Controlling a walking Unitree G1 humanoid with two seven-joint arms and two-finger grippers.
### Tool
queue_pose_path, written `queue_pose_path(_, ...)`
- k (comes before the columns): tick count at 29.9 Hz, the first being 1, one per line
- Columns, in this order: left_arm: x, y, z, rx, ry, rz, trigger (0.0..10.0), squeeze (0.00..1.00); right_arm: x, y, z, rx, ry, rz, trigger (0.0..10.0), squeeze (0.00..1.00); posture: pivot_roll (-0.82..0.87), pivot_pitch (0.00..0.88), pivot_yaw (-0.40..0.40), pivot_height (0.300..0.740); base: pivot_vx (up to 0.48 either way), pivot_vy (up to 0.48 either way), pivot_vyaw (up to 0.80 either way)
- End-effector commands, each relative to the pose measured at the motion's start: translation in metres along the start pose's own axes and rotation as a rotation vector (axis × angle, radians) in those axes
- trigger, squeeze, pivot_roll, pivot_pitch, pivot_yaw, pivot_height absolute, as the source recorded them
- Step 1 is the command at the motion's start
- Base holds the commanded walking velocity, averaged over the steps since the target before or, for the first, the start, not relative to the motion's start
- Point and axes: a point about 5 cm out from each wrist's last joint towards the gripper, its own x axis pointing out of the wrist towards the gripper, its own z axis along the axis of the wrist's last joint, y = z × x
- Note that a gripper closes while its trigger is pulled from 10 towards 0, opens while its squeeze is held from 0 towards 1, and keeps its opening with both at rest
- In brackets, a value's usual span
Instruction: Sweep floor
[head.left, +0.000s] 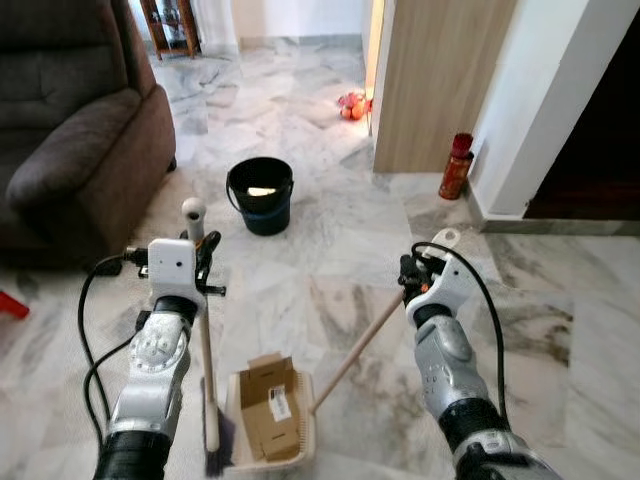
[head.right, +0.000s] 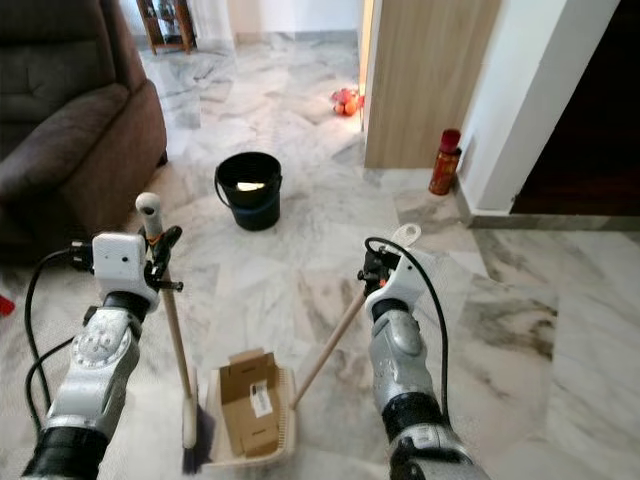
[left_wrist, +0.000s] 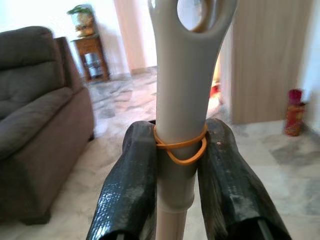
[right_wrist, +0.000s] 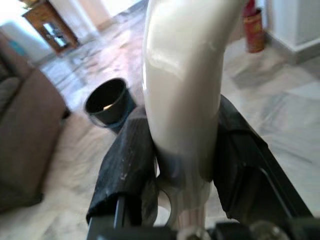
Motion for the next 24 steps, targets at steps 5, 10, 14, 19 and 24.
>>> queue_pose_path(5, 0.0022, 0.0052, 0.0071, 0.015, -0.030, 0.008, 10.0, 0.00, 0.0060, 0.0131, 0.0159, -0.016, -0.069, 0.044, 10.0, 0.00, 0.09, 0.000, 0.017, 0.740, 0.390, 0.000, 0.55)
queue_pose_path(10, 0.0022, 0.0049, 0.0072, 0.017, -0.031, 0.009, 10.0, 0.00, 0.0059, 0.0136, 0.0152, -0.012, -0.065, 0.049, 10.0, 0.00, 0.09, 0.000, 0.016, 0.740, 0.391, 0.000, 0.71)
queue_pose_path(14, 0.0017, 0.0053, 0.0071, 0.018, -0.029, 0.011, 10.0, 0.00, 0.0057, 0.0133, 0.0141, -0.009, -0.058, 0.051, 10.0, 0.00, 0.09, 0.000, 0.013, 0.740, 0.393, 0.000, 0.21)
queue_pose_path(19, 0.0014, 0.0064, 0.0073, 0.020, -0.029, 0.015, 10.0, 0.00, 0.0055, 0.0142, 0.0133, -0.023, -0.055, 0.058, 10.0, 0.00, 0.09, 0.000, 0.012, 0.740, 0.396, 0.000, 0.25)
queue_pose_path(24, 0.0011, 0.0070, 0.0073, 0.022, -0.028, 0.018, 10.0, 0.00, 0.0053, 0.0161, 0.0126, -0.024, -0.053, 0.067, 10.0, 0.00, 0.09, 0.000, 0.010, 0.740, 0.398, 0.000, 0.79)
